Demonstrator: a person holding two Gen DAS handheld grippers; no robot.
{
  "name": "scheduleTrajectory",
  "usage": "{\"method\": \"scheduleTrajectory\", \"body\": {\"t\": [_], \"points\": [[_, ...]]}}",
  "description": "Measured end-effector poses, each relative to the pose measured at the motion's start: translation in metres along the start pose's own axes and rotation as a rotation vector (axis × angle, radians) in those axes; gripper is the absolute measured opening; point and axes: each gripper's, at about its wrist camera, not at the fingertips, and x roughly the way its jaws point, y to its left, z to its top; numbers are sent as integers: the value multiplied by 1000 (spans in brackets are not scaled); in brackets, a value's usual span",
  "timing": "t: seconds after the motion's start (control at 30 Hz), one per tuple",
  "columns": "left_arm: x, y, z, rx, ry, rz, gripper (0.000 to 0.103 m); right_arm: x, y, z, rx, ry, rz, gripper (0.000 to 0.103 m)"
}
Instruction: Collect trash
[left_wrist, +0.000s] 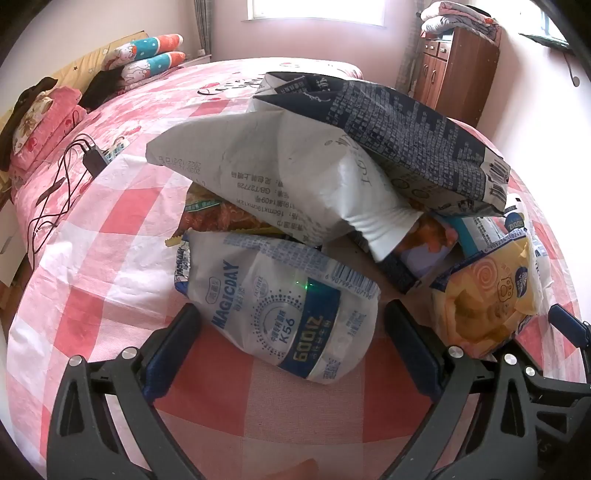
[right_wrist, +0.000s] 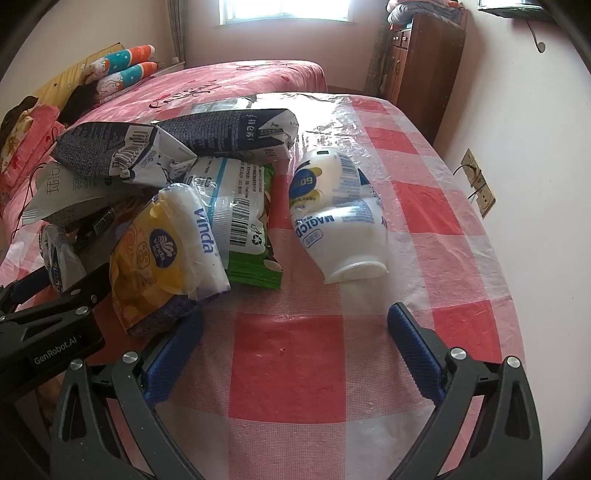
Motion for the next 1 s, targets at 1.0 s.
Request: {"method": "scheduleTrajectory", "body": {"t": [1.0], "points": [[-14, 0, -13, 24, -18, -24, 99, -45, 3, -32, 15, -92, 31, 98]]}}
